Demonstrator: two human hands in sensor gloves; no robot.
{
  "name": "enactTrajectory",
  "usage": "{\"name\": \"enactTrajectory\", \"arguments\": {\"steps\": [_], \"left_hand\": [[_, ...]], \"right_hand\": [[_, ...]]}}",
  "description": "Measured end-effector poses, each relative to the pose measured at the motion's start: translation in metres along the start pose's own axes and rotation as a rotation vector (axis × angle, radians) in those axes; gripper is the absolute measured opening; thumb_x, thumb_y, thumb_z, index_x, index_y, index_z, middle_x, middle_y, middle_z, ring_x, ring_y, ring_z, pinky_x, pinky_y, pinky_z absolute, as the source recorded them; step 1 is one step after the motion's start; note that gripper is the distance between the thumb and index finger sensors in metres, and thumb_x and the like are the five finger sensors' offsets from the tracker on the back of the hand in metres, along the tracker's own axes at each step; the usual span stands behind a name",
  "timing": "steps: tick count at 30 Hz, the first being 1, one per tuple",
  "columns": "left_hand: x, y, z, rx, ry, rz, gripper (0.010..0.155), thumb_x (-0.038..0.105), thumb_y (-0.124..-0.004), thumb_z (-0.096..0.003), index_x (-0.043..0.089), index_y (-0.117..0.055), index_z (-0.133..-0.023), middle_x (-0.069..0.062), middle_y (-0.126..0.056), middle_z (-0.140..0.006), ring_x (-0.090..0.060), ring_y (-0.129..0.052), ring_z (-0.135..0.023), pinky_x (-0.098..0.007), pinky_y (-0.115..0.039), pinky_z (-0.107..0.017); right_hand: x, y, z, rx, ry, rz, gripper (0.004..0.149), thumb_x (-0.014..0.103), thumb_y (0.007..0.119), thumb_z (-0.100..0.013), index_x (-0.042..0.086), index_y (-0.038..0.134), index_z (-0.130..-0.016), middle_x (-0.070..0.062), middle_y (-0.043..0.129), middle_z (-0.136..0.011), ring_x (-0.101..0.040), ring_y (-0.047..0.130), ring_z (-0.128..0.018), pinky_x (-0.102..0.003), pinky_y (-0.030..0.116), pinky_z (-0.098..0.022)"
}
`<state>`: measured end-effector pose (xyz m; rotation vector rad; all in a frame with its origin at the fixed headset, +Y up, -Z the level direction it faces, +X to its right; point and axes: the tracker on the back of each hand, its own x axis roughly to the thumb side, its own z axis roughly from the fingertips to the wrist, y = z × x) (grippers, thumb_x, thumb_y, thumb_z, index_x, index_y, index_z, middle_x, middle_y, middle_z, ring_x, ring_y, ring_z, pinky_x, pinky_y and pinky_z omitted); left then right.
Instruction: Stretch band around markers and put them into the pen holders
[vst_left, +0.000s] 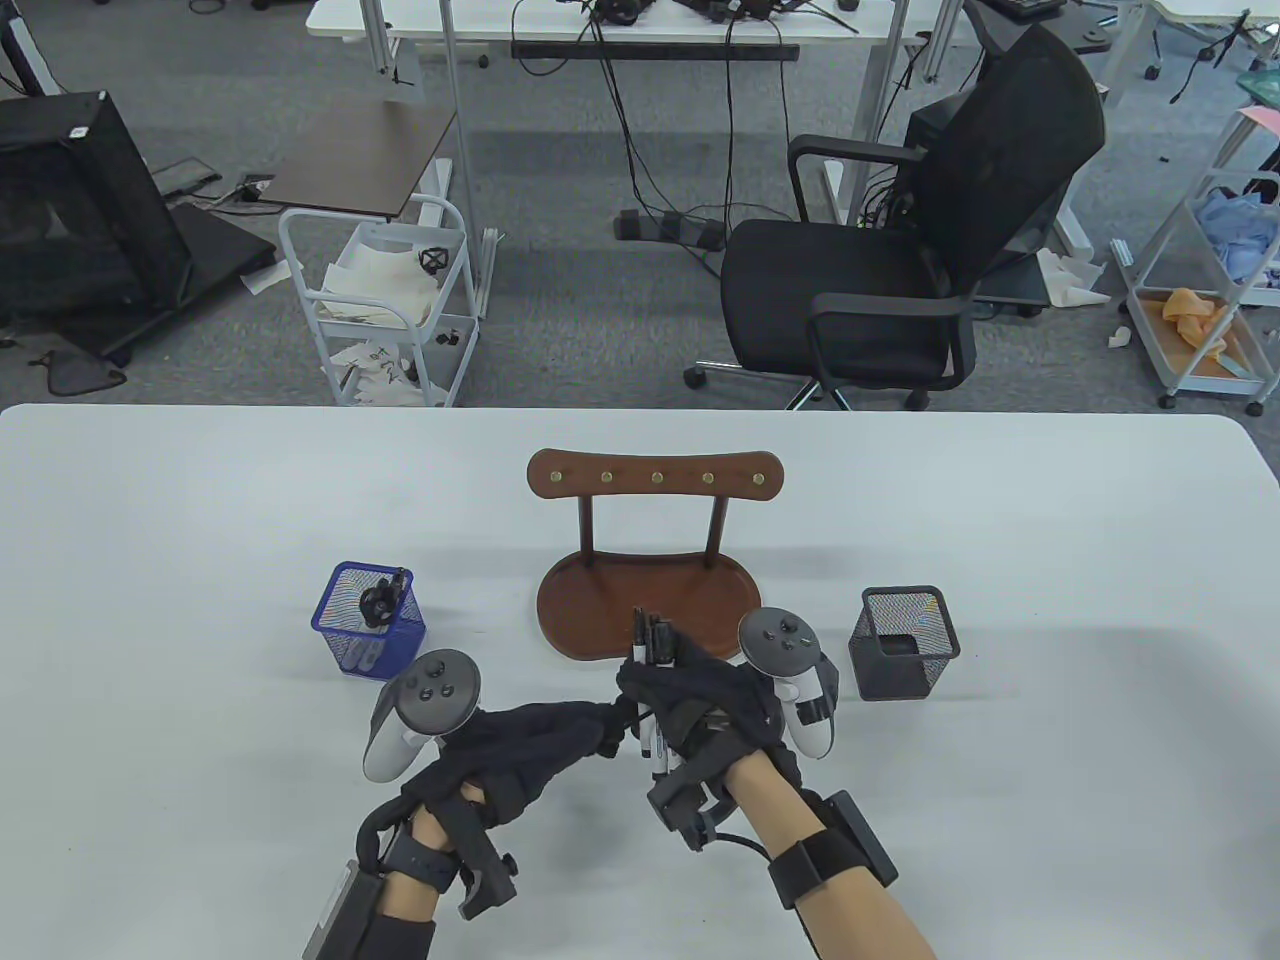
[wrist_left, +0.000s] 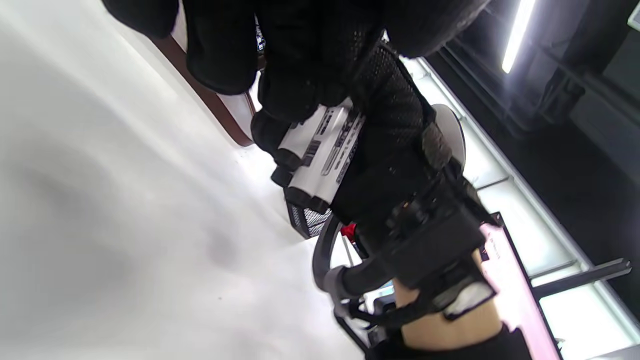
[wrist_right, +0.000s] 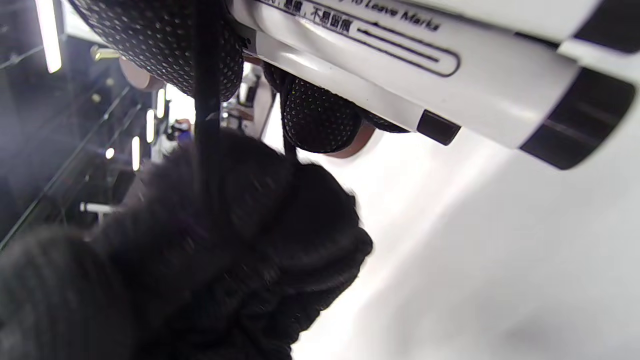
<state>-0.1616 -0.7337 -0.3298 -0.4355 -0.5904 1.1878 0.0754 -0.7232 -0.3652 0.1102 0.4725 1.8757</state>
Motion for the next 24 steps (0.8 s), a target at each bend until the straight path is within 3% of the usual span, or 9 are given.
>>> {"name": "enactTrajectory", "arguments": {"steps": [9, 18, 24], "left_hand": [[-0.011, 0.015, 0.007, 0.081, -0.033, 0.14, 0.054, 0.043, -0.062, -0.0644, 0.013, -0.067, -0.11, -0.014, -0.076, -0.117, -0.049, -0.066, -0.103, -0.072, -0.048, -0.076], [-0.02, 0.025, 0.016, 0.225, 0.124, -0.098, 0.069, 0.051, -0.067, -0.0621, 0.011, -0.049, -0.116, -0.028, -0.05, -0.123, -0.054, -0.05, -0.107, -0.074, -0.04, -0.076], [-0.013, 0.022, 0.017, 0.258, 0.184, -0.3, 0.076, 0.055, -0.067, -0.0604, 0.01, -0.045, -0.118, -0.03, -0.047, -0.124, -0.056, -0.047, -0.108, -0.075, -0.038, -0.076]], "right_hand": [[0.003, 0.004, 0.004, -0.045, -0.039, 0.1, 0.042, 0.036, 0.085, -0.054, 0.027, 0.064, -0.089, 0.002, 0.083, -0.09, -0.019, 0.102, -0.068, -0.045, 0.09, -0.058], [0.001, -0.016, 0.007, -0.094, -0.053, 0.099, 0.043, 0.036, 0.088, -0.052, 0.027, 0.066, -0.088, 0.002, 0.085, -0.089, -0.02, 0.103, -0.068, -0.045, 0.09, -0.057], [0.007, -0.029, 0.014, -0.119, -0.091, 0.118, 0.043, 0.035, 0.087, -0.052, 0.027, 0.065, -0.088, 0.002, 0.084, -0.089, -0.022, 0.101, -0.069, -0.047, 0.087, -0.059]]}}
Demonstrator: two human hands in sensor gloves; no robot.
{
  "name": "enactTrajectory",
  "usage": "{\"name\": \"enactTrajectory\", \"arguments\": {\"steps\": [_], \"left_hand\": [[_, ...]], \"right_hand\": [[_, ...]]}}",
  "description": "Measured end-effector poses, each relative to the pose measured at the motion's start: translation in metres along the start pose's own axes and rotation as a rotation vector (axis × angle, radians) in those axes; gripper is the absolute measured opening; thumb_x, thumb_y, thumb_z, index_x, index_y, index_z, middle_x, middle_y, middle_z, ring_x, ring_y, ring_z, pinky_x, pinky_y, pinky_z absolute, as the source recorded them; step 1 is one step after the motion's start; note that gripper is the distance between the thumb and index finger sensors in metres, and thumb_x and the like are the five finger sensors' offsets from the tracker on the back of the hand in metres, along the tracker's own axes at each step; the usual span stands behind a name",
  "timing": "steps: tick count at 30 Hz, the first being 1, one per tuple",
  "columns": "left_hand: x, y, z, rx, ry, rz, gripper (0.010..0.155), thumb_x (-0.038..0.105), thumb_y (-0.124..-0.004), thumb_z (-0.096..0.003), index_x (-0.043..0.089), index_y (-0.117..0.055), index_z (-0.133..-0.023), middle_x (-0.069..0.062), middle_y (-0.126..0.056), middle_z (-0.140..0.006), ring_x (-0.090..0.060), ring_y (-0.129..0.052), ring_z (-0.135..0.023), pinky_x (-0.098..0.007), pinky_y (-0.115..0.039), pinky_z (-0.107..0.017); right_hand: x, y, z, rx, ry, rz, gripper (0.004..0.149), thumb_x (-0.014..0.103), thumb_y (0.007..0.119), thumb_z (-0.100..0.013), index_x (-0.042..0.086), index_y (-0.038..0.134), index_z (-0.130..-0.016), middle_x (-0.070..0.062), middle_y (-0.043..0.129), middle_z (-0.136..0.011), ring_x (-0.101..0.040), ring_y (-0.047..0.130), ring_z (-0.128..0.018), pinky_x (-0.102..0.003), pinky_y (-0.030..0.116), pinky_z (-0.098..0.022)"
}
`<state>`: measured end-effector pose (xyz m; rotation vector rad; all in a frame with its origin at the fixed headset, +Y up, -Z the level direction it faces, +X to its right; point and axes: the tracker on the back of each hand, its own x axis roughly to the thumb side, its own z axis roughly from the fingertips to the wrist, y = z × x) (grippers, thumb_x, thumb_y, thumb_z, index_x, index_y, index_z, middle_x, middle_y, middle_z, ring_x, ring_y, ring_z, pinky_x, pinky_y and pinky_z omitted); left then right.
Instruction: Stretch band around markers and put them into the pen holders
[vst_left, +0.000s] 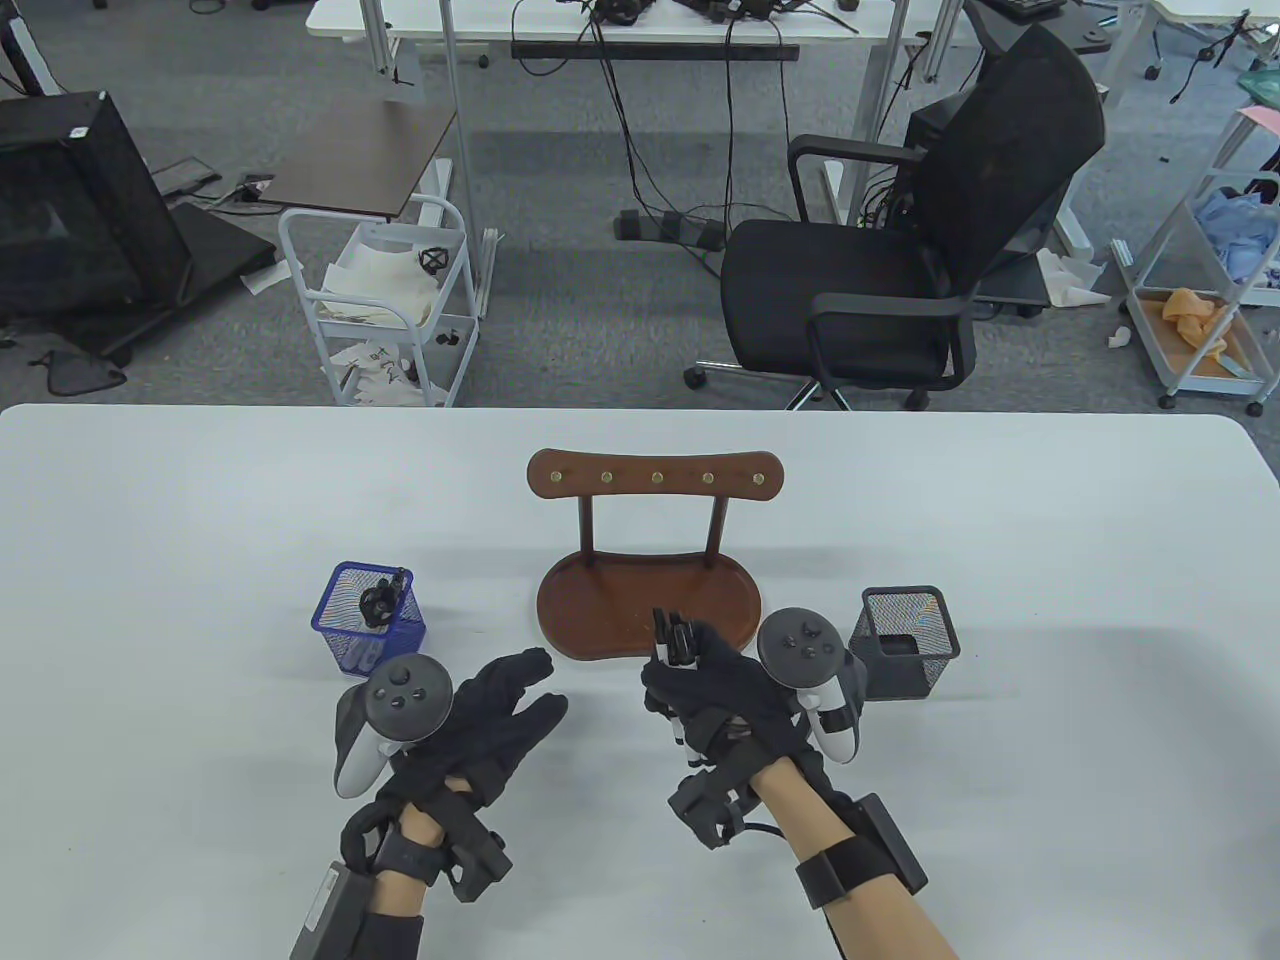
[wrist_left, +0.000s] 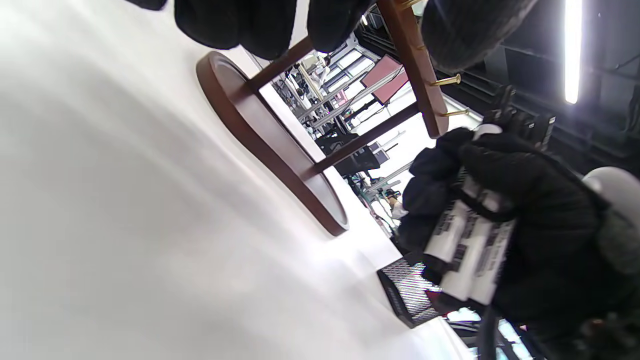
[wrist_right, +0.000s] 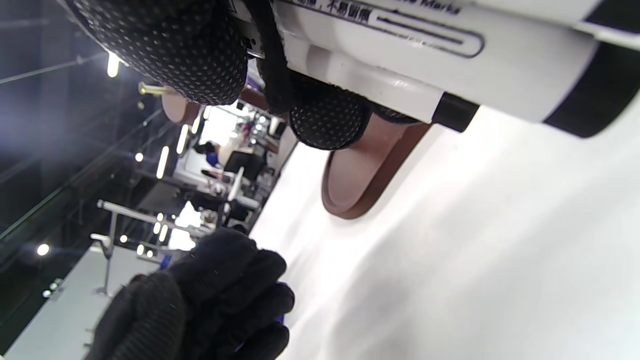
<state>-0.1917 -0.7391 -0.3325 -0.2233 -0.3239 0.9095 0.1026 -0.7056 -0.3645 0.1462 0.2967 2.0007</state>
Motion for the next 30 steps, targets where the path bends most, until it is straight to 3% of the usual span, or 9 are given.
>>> {"name": "enactTrajectory", "arguments": {"steps": [8, 18, 25, 30], "left_hand": [[0.007, -0.004, 0.0, -0.02, 0.021, -0.2, 0.082, 0.061, -0.067, -0.0584, 0.012, -0.043, -0.119, -0.03, -0.042, -0.127, -0.058, -0.039, -0.112, -0.078, -0.033, -0.076], [0.007, -0.005, 0.001, -0.029, 0.012, -0.167, 0.081, 0.061, -0.067, -0.0585, 0.012, -0.043, -0.119, -0.03, -0.042, -0.127, -0.059, -0.039, -0.112, -0.078, -0.033, -0.076], [0.006, -0.004, 0.001, -0.034, 0.005, -0.13, 0.082, 0.061, -0.067, -0.0586, 0.012, -0.042, -0.119, -0.03, -0.041, -0.127, -0.059, -0.038, -0.112, -0.078, -0.033, -0.076], [0.005, -0.003, 0.002, -0.035, -0.002, -0.119, 0.082, 0.062, -0.067, -0.0586, 0.012, -0.043, -0.119, -0.03, -0.041, -0.127, -0.059, -0.038, -0.112, -0.077, -0.034, -0.076]], "right_hand": [[0.008, -0.038, 0.007, -0.054, -0.032, 0.007, 0.043, 0.036, 0.084, -0.054, 0.028, 0.063, -0.09, 0.002, 0.082, -0.091, -0.026, 0.095, -0.075, -0.051, 0.077, -0.065], [0.011, -0.104, 0.013, -0.236, -0.02, 0.07, 0.043, 0.038, 0.083, -0.054, 0.03, 0.063, -0.091, 0.003, 0.082, -0.093, -0.028, 0.092, -0.08, -0.052, 0.071, -0.07], [0.004, -0.138, 0.01, -0.334, 0.011, 0.118, 0.042, 0.04, 0.082, -0.054, 0.033, 0.062, -0.091, 0.006, 0.08, -0.095, -0.029, 0.082, -0.092, -0.062, 0.051, -0.078], [-0.002, -0.158, 0.007, -0.392, 0.024, 0.13, 0.042, 0.041, 0.082, -0.054, 0.034, 0.063, -0.091, 0.006, 0.08, -0.097, -0.031, 0.076, -0.096, -0.061, 0.047, -0.08]]}}
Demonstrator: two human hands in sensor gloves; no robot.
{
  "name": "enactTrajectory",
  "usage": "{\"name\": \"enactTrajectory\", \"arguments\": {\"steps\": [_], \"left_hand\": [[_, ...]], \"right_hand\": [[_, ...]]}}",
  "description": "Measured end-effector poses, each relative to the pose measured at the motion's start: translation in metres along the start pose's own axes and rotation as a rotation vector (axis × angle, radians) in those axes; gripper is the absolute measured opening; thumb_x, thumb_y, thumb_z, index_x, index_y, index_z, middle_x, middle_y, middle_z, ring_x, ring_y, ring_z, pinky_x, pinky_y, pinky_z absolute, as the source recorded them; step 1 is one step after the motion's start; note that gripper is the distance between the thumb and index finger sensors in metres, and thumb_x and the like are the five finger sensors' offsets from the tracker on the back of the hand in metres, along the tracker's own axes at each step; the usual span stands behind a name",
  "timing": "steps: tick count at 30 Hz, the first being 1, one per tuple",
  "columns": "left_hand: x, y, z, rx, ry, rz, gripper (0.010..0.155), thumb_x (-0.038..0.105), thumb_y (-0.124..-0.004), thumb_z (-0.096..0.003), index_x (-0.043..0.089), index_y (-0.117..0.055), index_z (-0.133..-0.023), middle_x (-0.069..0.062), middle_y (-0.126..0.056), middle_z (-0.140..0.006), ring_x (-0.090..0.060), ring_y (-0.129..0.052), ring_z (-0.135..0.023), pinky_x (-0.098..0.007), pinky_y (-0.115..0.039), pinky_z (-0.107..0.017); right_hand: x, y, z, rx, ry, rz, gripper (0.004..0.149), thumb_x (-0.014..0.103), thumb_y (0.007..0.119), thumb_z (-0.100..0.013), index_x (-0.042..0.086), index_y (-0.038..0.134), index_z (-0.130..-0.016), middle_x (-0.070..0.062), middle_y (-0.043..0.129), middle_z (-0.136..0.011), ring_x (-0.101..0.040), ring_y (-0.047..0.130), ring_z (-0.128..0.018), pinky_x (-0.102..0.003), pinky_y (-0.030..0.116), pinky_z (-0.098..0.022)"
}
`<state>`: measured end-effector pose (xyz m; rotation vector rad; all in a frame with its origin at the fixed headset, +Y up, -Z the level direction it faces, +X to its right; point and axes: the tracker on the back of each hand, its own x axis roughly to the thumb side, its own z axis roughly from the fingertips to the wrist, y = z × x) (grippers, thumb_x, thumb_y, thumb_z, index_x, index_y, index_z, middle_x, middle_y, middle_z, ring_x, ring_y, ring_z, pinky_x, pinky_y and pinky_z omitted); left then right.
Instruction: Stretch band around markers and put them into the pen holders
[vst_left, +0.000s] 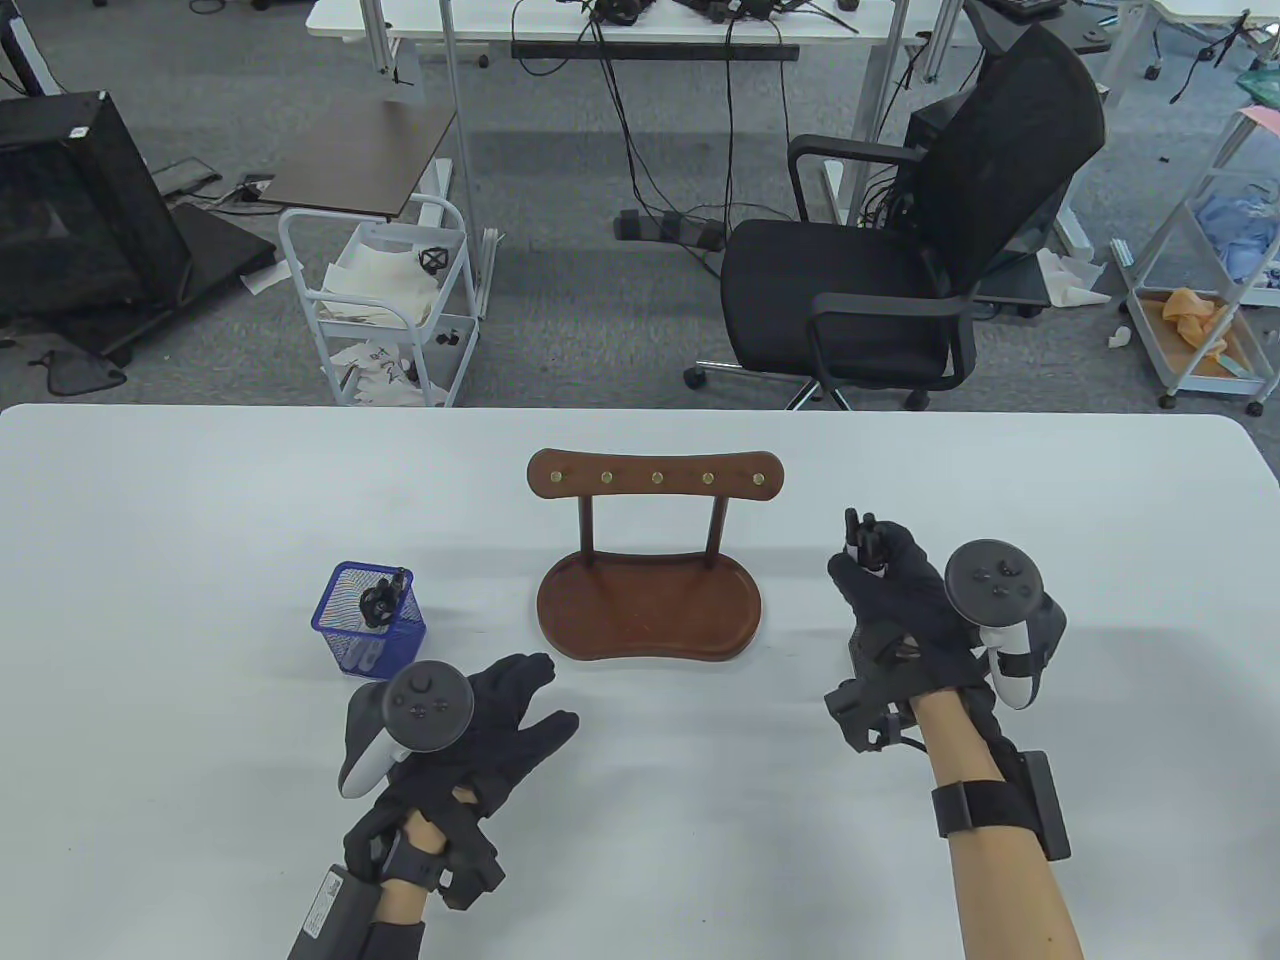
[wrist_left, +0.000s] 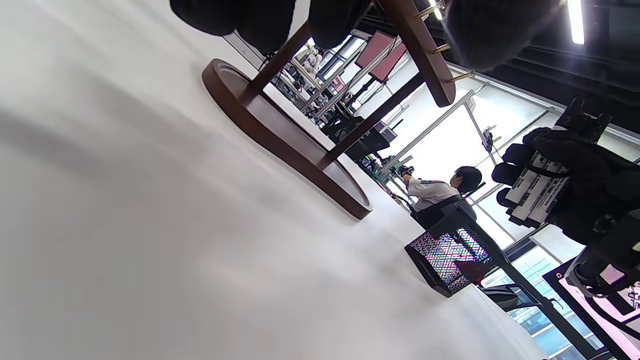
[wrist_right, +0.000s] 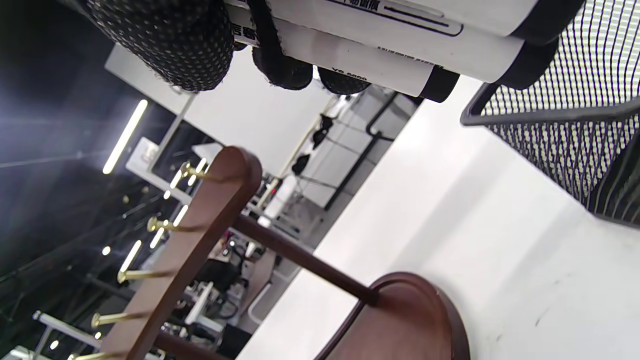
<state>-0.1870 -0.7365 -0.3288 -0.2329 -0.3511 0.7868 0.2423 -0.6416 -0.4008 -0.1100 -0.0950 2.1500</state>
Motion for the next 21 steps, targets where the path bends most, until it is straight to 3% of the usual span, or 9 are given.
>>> {"name": "enactTrajectory", "arguments": {"steps": [4, 12, 21], "left_hand": [[0.0, 0.001, 0.0, 0.004, -0.004, 0.003, 0.082, 0.062, -0.067, -0.0586, 0.011, -0.043, -0.119, -0.03, -0.041, -0.127, -0.059, -0.038, -0.112, -0.078, -0.033, -0.076], [0.0, 0.0, 0.001, -0.001, -0.007, 0.003, 0.082, 0.062, -0.067, -0.0586, 0.011, -0.043, -0.119, -0.03, -0.041, -0.127, -0.059, -0.037, -0.112, -0.078, -0.033, -0.076], [0.001, 0.001, 0.001, -0.004, -0.006, 0.007, 0.082, 0.062, -0.067, -0.0586, 0.011, -0.043, -0.119, -0.03, -0.041, -0.127, -0.059, -0.036, -0.112, -0.078, -0.033, -0.076]], "right_hand": [[-0.008, -0.008, -0.006, -0.007, 0.018, 0.003, 0.042, 0.041, 0.082, -0.054, 0.036, 0.063, -0.09, 0.006, 0.078, -0.1, -0.032, 0.069, -0.101, -0.062, 0.038, -0.082], [-0.026, -0.014, -0.014, 0.019, 0.052, 0.003, 0.041, 0.043, 0.082, -0.053, 0.043, 0.063, -0.09, 0.007, 0.067, -0.111, -0.033, 0.041, -0.112, -0.063, 0.008, -0.076], [-0.045, -0.006, -0.02, 0.069, 0.101, 0.025, 0.041, 0.044, 0.081, -0.053, 0.045, 0.062, -0.09, 0.004, 0.057, -0.116, -0.035, 0.026, -0.112, -0.063, -0.001, -0.07]]}}
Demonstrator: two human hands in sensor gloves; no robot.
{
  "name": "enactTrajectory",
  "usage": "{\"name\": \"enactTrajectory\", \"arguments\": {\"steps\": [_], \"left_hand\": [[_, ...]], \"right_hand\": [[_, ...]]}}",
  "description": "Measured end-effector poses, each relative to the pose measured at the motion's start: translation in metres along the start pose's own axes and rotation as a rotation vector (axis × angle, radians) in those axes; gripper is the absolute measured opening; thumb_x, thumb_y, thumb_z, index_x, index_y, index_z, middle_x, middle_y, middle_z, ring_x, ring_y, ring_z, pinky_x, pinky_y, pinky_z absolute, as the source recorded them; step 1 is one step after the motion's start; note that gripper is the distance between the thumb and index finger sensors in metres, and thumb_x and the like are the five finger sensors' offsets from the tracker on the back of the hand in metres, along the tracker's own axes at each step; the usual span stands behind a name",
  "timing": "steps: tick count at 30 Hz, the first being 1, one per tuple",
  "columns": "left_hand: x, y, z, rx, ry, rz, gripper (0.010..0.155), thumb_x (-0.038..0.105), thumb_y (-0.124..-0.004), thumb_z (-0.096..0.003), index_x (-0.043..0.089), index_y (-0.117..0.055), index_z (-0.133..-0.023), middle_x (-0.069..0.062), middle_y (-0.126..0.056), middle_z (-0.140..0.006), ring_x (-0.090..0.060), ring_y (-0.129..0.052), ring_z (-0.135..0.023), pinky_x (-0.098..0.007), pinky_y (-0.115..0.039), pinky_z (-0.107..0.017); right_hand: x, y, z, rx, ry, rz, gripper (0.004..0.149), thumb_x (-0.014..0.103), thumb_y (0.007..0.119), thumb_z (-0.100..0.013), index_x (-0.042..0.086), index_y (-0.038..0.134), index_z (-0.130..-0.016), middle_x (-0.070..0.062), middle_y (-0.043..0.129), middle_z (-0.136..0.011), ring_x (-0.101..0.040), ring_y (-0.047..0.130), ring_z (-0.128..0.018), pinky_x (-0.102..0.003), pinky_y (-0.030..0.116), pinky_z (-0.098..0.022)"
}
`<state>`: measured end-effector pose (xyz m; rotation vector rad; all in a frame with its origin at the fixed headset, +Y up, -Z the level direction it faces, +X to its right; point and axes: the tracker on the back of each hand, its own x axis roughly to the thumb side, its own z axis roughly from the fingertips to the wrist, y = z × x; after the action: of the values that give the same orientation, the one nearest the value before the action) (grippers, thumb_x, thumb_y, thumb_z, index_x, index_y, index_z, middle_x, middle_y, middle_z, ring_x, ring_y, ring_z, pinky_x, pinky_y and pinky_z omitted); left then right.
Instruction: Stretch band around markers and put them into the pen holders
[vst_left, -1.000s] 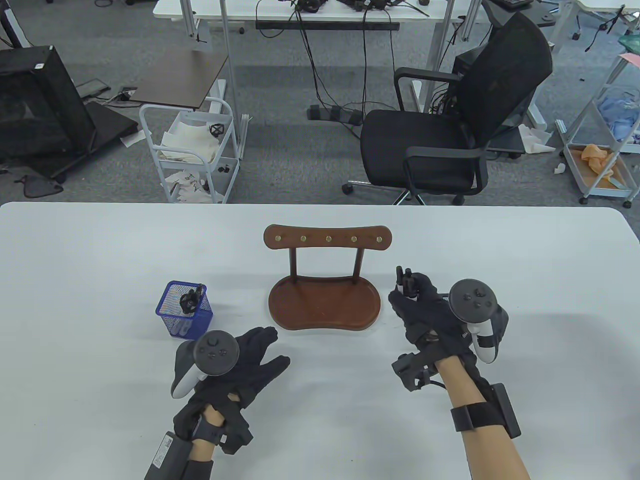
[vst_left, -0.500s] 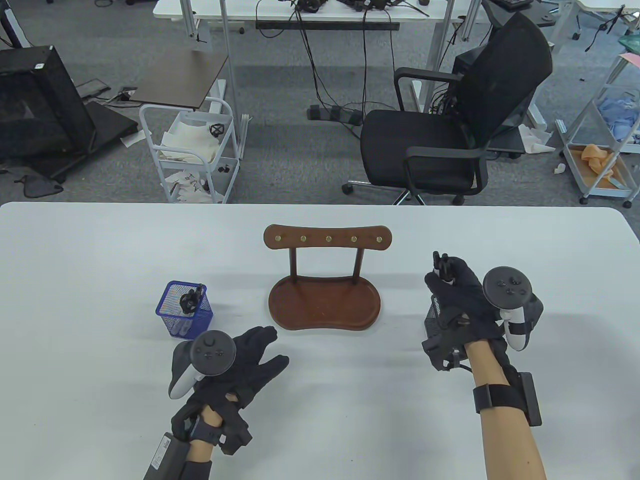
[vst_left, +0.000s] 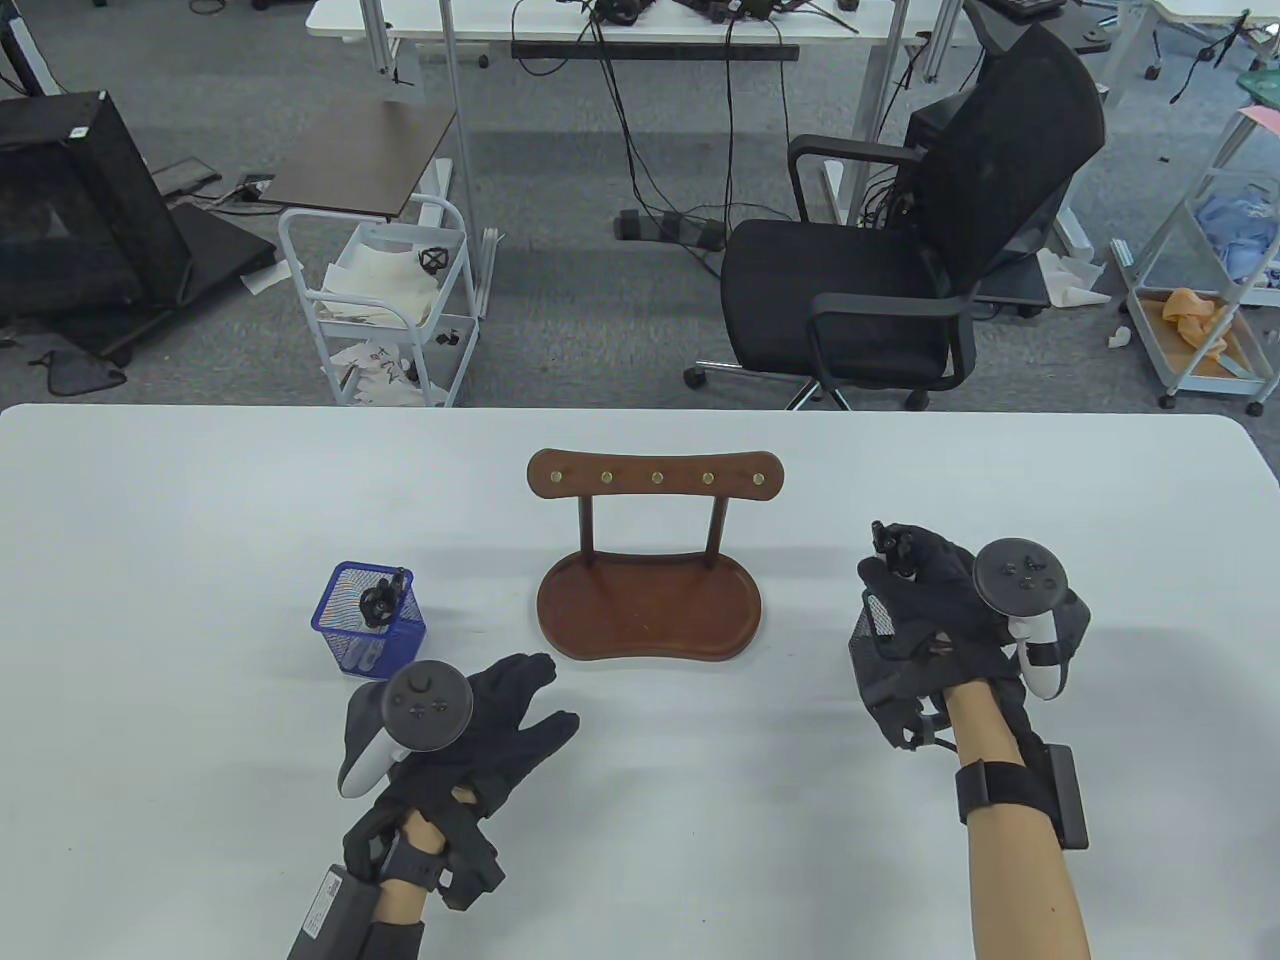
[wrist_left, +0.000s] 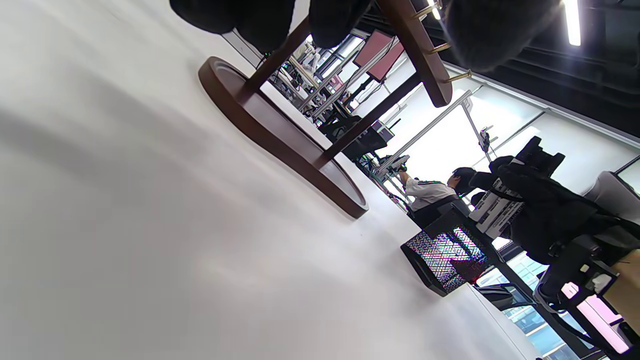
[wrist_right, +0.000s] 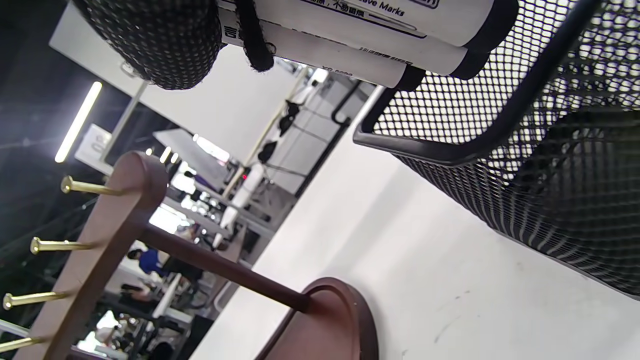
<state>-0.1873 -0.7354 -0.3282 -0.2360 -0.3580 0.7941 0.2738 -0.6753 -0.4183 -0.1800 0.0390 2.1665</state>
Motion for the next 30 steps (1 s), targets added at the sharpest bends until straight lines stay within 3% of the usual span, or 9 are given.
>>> {"name": "enactTrajectory", "arguments": {"steps": [8, 19, 26, 30], "left_hand": [[0.001, 0.0, 0.0, -0.003, 0.001, 0.004, 0.082, 0.062, -0.067, -0.0586, 0.011, -0.042, -0.119, -0.031, -0.04, -0.127, -0.059, -0.037, -0.112, -0.078, -0.033, -0.076], [0.001, 0.0, 0.0, -0.004, 0.005, -0.001, 0.083, 0.062, -0.067, -0.0585, 0.011, -0.042, -0.119, -0.03, -0.04, -0.127, -0.059, -0.036, -0.112, -0.078, -0.033, -0.076], [0.001, 0.0, 0.0, -0.004, 0.006, -0.008, 0.084, 0.062, -0.068, -0.0582, 0.011, -0.04, -0.119, -0.031, -0.039, -0.127, -0.059, -0.035, -0.112, -0.078, -0.032, -0.076], [0.002, -0.001, 0.0, -0.004, 0.003, -0.019, 0.085, 0.062, -0.069, -0.058, 0.011, -0.039, -0.119, -0.031, -0.038, -0.128, -0.059, -0.034, -0.113, -0.078, -0.032, -0.076]], "right_hand": [[-0.012, 0.001, -0.003, 0.036, 0.05, 0.04, 0.041, 0.044, 0.081, -0.053, 0.044, 0.063, -0.091, 0.0, 0.045, -0.12, -0.035, 0.013, -0.11, -0.063, -0.006, -0.066], [-0.021, 0.003, -0.004, 0.05, 0.105, 0.135, 0.039, 0.039, 0.084, -0.054, 0.036, 0.07, -0.09, -0.002, 0.045, -0.12, -0.038, 0.014, -0.109, -0.067, -0.002, -0.065], [-0.017, 0.001, -0.003, 0.065, 0.078, 0.183, 0.079, 0.041, 0.093, -0.048, 0.031, 0.043, -0.109, -0.006, 0.033, -0.124, -0.04, 0.014, -0.109, -0.069, 0.006, -0.07], [-0.009, 0.001, 0.001, 0.045, 0.048, 0.214, 0.084, 0.044, 0.091, -0.048, 0.03, 0.037, -0.111, -0.007, 0.031, -0.125, -0.038, 0.015, -0.11, -0.069, 0.009, -0.072]]}}
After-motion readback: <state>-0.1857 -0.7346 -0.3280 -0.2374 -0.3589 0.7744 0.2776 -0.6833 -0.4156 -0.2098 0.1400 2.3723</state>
